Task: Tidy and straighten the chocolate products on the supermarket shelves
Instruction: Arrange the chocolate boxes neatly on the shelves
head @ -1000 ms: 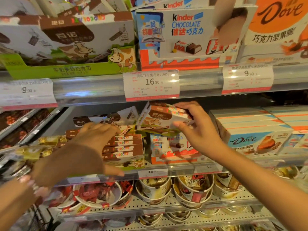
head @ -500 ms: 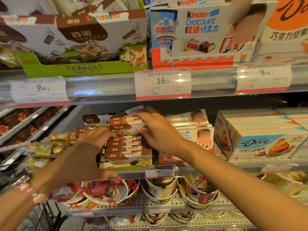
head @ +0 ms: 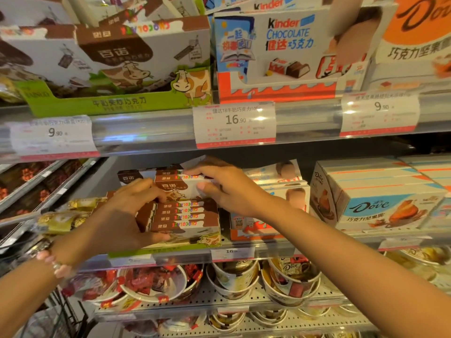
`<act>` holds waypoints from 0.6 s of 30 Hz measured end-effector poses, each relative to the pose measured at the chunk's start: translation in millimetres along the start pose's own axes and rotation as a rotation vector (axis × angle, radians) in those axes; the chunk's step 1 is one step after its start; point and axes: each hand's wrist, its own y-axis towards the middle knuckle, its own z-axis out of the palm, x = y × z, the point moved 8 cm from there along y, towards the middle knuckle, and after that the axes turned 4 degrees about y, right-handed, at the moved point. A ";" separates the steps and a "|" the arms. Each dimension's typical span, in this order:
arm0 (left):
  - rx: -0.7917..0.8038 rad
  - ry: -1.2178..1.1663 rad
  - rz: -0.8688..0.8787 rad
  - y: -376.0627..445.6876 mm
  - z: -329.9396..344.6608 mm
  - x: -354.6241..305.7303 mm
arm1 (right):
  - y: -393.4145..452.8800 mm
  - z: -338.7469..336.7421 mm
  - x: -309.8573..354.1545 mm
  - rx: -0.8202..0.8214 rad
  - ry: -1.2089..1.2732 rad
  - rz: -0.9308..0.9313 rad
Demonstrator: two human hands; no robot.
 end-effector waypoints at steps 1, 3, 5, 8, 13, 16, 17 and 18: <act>-0.012 -0.004 0.005 -0.8 0.2 -0.6 | -2.0 0.2 0.6 0.007 -0.015 -0.007; -0.032 -0.021 0.004 -2.8 0.6 -0.4 | -4.8 1.9 2.1 0.011 -0.051 -0.020; -0.048 -0.021 0.003 -4.8 1.9 2.6 | -4.8 4.4 1.8 0.023 -0.063 -0.011; -0.043 -0.037 -0.021 -8.5 5.4 6.6 | -5.4 6.2 1.7 0.041 -0.083 -0.008; -0.026 -0.194 -0.102 -13.8 8.1 15.0 | -19.1 14.5 10.3 0.020 -0.072 -0.105; -0.033 -0.077 0.042 -8.4 3.5 -0.2 | -19.4 13.8 9.3 0.005 -0.052 -0.094; -0.049 -0.049 0.086 -7.3 2.1 -4.5 | -19.3 13.7 9.6 0.009 -0.052 -0.088; -0.053 -0.043 0.103 -6.5 1.5 -7.0 | -19.0 13.5 9.9 0.016 -0.049 -0.083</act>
